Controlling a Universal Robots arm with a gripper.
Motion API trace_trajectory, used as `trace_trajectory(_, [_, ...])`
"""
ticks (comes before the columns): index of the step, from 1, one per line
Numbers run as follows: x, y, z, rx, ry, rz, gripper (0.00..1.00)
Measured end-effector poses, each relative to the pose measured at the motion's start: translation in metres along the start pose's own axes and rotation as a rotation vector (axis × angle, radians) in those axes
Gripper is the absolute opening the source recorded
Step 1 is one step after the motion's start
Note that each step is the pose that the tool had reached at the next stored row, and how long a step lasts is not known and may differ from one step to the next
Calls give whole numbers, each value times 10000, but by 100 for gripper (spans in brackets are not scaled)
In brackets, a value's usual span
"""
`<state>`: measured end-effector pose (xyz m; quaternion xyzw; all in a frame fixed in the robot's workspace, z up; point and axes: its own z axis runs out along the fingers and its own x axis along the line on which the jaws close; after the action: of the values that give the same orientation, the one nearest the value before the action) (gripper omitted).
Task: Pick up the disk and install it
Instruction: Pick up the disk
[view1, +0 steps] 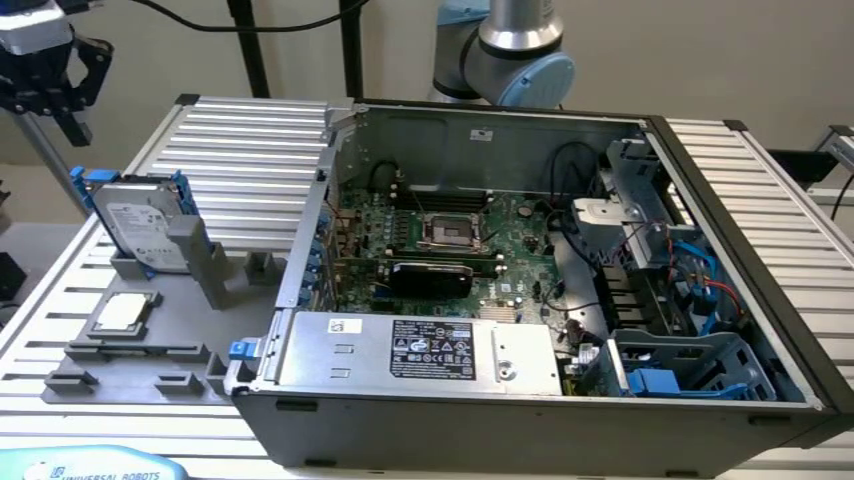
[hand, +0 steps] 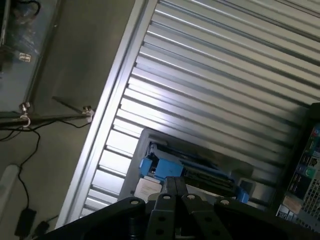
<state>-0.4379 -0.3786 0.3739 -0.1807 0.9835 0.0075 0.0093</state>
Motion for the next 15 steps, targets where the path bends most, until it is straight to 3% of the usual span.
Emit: trace_trajectory(15, [1, 0, 15, -57, 31, -2726, 11])
